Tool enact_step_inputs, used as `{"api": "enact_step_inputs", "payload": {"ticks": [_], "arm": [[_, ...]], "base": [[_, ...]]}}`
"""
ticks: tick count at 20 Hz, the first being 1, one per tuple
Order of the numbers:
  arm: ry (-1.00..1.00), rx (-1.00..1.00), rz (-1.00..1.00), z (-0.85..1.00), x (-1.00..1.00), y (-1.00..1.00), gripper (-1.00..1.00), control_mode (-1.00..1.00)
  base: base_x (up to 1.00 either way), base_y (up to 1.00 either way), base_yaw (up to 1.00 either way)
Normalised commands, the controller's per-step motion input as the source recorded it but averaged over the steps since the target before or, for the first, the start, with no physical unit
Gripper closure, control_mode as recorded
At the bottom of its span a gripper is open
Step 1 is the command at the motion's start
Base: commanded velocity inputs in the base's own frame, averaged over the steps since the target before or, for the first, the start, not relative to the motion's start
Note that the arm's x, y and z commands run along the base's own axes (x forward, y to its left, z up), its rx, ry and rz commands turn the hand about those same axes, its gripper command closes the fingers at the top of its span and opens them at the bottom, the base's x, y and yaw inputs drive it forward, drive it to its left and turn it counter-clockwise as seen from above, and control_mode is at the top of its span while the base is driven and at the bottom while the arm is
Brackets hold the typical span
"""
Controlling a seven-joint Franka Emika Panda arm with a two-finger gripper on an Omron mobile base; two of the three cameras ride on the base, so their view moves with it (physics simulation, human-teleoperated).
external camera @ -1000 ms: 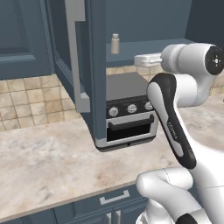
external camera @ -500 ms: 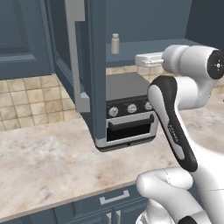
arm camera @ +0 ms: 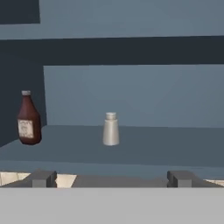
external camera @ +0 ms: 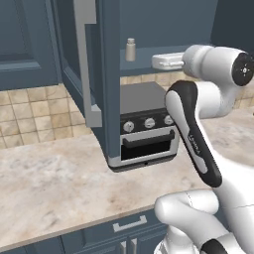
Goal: Collect the paprika, ketchup, and shaker from the cabinet and place them next to the stove.
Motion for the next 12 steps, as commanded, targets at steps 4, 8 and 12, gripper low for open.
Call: {"api": "enact_step_inputs", "payload": {"ticks": [4, 8, 12], "arm": [[0.0, 0.0, 0.0, 0.09, 0.13, 0.13, -1.0, -1.0], [0.03, 0.0, 0.0, 0.04, 0.2, 0.24, -1.0, -1.0], [0.07, -0.01, 0.0, 0.0, 0.37, 0.2, -1.0, -1.0]], "base": [[0.0, 0.0, 0.0], [0.0, 0.0, 0.0], [0.0, 0.0, 0.0]]}}
